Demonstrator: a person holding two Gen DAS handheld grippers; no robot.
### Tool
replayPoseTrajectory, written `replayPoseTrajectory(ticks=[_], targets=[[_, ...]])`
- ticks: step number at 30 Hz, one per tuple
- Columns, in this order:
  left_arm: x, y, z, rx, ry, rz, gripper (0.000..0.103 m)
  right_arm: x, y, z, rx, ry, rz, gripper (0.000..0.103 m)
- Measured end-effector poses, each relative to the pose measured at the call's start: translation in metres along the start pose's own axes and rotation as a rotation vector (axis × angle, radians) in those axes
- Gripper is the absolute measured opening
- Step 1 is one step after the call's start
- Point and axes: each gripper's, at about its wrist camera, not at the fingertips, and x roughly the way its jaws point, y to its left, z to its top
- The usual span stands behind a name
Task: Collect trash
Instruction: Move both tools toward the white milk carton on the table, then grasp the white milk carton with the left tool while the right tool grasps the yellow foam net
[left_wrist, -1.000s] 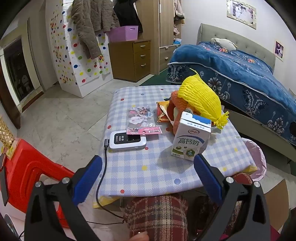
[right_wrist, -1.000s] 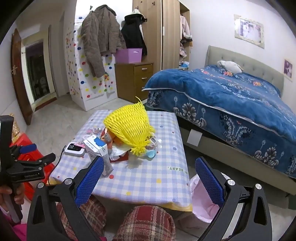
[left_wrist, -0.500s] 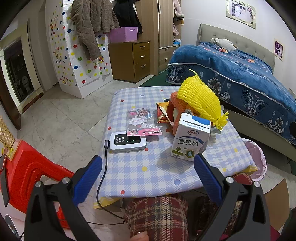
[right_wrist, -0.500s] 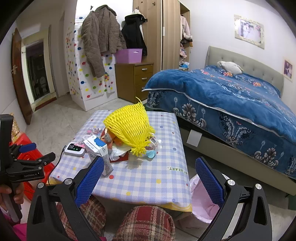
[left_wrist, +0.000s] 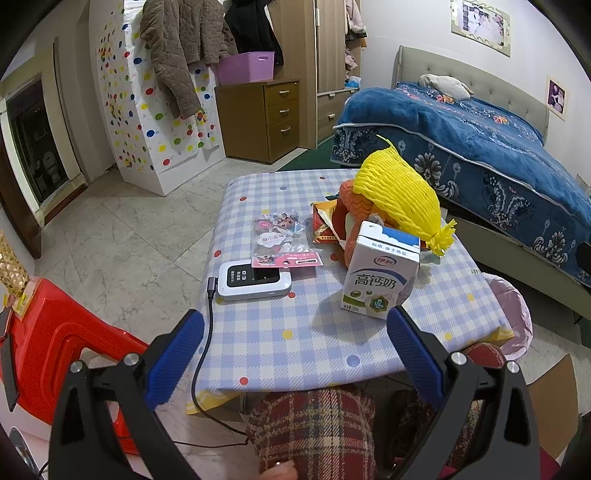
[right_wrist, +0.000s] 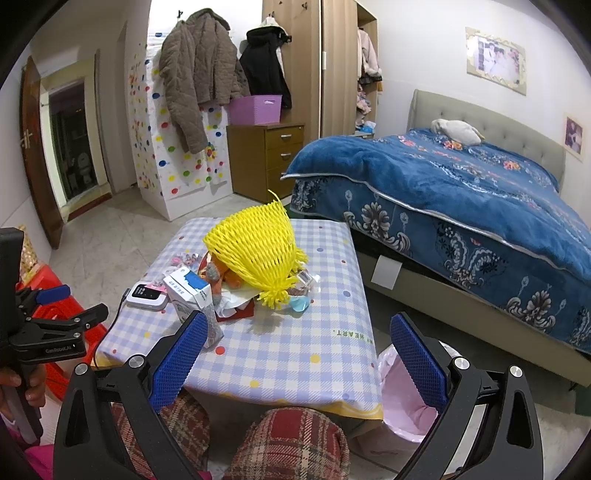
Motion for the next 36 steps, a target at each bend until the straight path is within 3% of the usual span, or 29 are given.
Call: replayPoseTrajectory(ticks=[23, 29, 36], targets=[[0.002, -0.002, -0.002, 0.001, 0.005, -0.002, 0.096, -0.002, 0.001, 0.005, 0.008, -0.016, 0.008, 0.098], [0.018, -0.006, -0.010, 0.012, 0.042, -0.045, 0.096, 0.016, -0.004, -0.014, 0.011, 0.007, -0.007, 0.098], [0.037, -0.025, -0.014, 0.082, 0.031, -0.075, 0.096, 0.030, -0.013, -0.017, 0.071, -0.090, 0.057, 0.098]])
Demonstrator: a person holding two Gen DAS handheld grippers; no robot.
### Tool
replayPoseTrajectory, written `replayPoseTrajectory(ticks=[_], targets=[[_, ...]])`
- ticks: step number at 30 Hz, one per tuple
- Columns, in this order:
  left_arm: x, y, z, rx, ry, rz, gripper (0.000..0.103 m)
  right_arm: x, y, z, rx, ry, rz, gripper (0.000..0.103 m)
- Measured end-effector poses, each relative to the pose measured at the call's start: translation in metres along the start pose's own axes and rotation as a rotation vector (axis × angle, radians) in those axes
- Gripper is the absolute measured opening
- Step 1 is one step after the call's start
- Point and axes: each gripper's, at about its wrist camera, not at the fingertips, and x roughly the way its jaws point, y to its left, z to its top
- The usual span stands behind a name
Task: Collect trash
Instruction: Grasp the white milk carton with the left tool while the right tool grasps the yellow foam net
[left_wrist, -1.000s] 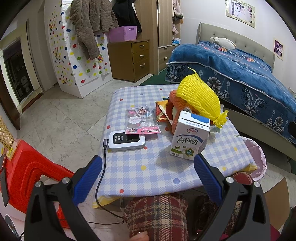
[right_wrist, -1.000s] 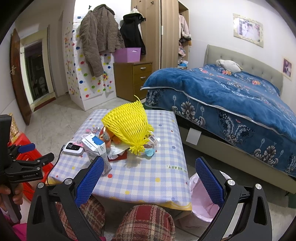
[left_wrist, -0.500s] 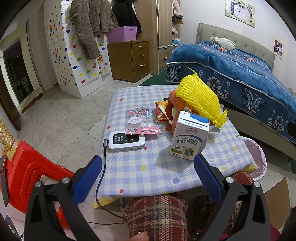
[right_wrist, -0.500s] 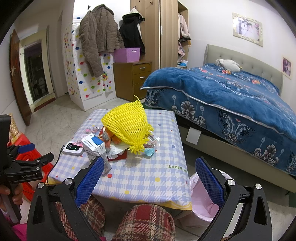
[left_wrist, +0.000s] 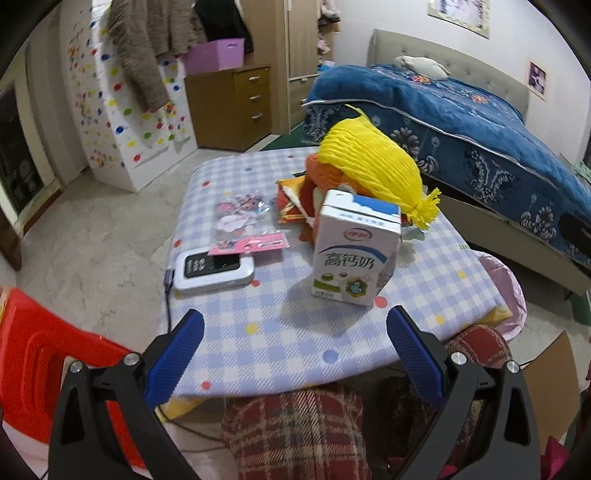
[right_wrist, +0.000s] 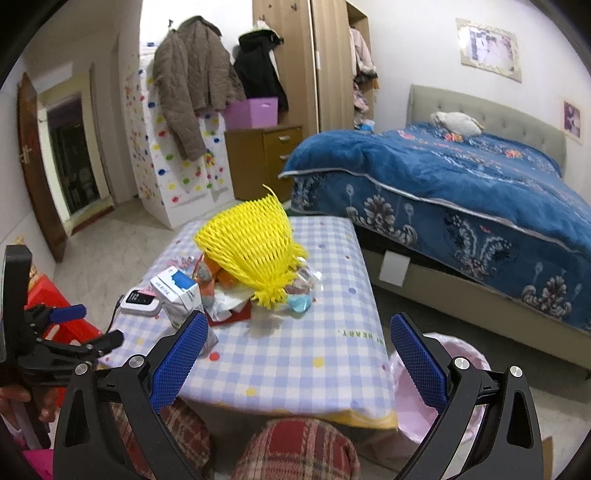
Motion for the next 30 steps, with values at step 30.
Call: replayPoseTrajectory(ticks=[30], targets=[[0.093, -0.057, 0.030, 0.201, 0.031, -0.043, 0.081, 0.065, -0.019, -0.008, -0.067, 0.174, -0.043, 0.071]])
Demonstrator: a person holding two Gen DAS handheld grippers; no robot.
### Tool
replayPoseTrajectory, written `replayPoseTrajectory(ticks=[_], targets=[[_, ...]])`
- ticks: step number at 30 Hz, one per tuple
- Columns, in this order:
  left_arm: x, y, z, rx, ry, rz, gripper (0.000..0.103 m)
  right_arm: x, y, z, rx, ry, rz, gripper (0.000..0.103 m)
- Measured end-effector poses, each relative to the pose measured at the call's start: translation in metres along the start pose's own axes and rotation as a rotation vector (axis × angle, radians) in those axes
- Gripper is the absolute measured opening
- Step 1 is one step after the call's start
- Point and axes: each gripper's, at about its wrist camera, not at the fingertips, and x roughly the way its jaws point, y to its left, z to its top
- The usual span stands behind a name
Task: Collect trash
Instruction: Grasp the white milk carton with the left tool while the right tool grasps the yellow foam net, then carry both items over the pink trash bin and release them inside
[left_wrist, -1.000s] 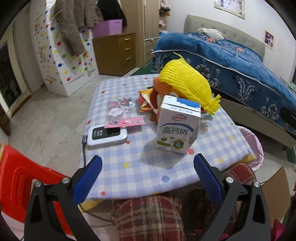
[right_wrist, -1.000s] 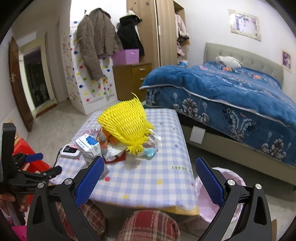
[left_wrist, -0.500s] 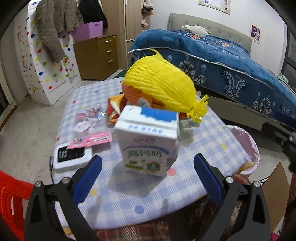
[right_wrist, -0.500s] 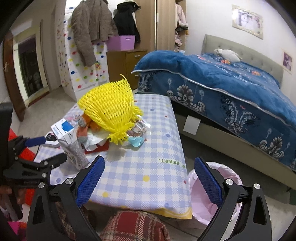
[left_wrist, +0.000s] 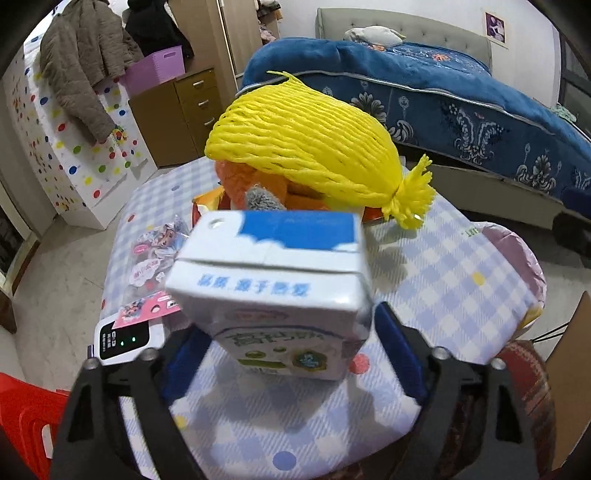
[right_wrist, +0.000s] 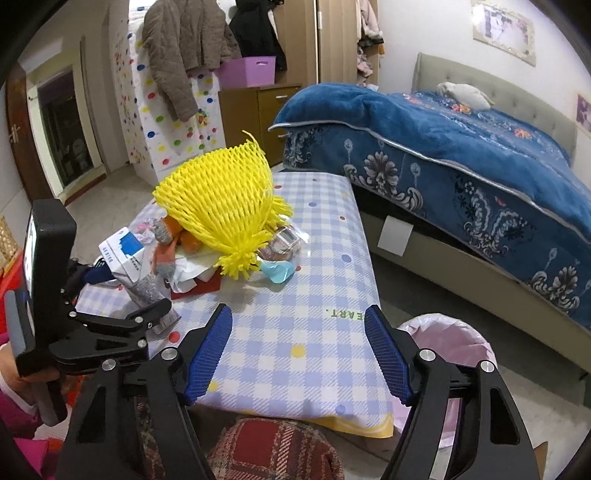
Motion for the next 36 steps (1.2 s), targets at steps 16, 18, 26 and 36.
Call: replayPoseTrajectory(ticks=[16, 18, 26, 36], targets=[[-0.071, 0.088, -0.004, -0.182, -0.133, 0.098, 0.081, 0.021, 0.059, 0.044, -0.158, -0.053, 0.074, 0.064], [-0.070, 0.101, -0.004, -0.215, -0.131, 0.110, 0.081, 0.033, 0.068, 0.049, -0.182, -0.049, 0.059, 0.064], [-0.058, 0.111, -0.010, -0.228, -0.100, 0.076, 0.081, 0.088, 0.060, 0.061, -0.165, 0.007, 0.023, 0.076], [-0.049, 0.092, -0.011, -0.191, -0.073, 0.048, 0.081, 0.108, 0.050, 0.063, -0.121, 0.050, 0.157, 0.021]])
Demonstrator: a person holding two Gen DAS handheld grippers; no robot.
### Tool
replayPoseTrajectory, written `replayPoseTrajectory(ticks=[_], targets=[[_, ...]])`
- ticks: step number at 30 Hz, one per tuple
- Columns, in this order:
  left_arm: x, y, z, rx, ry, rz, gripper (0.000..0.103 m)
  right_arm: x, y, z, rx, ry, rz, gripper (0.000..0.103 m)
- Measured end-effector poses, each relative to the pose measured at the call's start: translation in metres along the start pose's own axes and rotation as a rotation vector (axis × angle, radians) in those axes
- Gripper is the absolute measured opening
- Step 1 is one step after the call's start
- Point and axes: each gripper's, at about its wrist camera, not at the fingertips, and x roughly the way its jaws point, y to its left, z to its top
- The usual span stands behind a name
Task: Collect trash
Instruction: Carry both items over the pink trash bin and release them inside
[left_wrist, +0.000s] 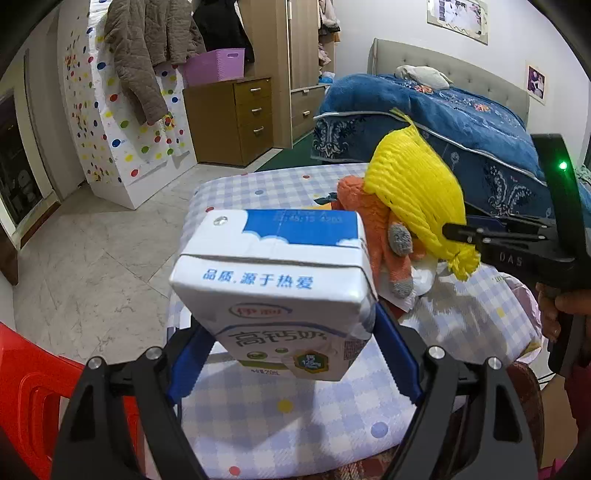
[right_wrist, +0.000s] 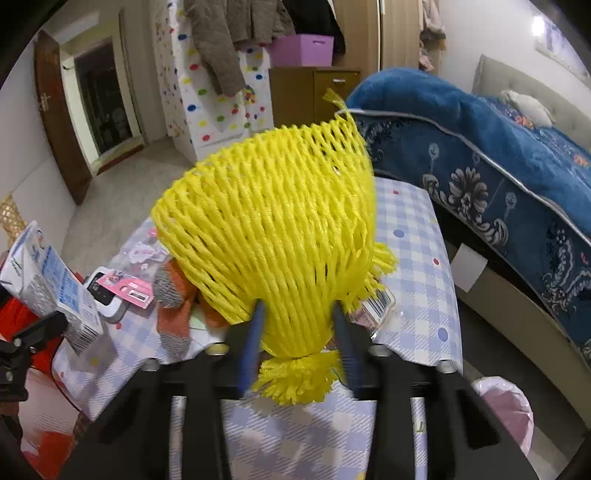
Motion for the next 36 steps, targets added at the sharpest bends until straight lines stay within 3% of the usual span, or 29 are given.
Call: replayPoseTrajectory(ticks=[2, 8, 12, 27, 36], targets=[[-0.001, -0.003, -0.001, 0.006, 0.003, 0.003, 0.081, -0.009, -0.001, 0.000, 0.002, -0.025, -0.002, 0.008], [-0.013, -0.019, 0.005, 0.041, -0.024, -0.003, 0.081, -0.057, -0.014, 0.005, 0.009, -0.134, -0.051, 0.008], [-0.024, -0.046, 0.007, 0.079, -0.065, -0.042, 0.081, -0.087, -0.029, -0.006, 0.029, -0.140, -0.090, 0.008], [-0.003, -0.218, 0.005, 0.322, -0.097, -0.340, 0.081, -0.133, -0.128, -0.139, 0.279, 0.020, -0.299, 0.012], [0.026, -0.316, 0.011, 0.451, -0.076, -0.474, 0.081, -0.107, -0.196, -0.192, 0.398, 0.137, -0.367, 0.013]])
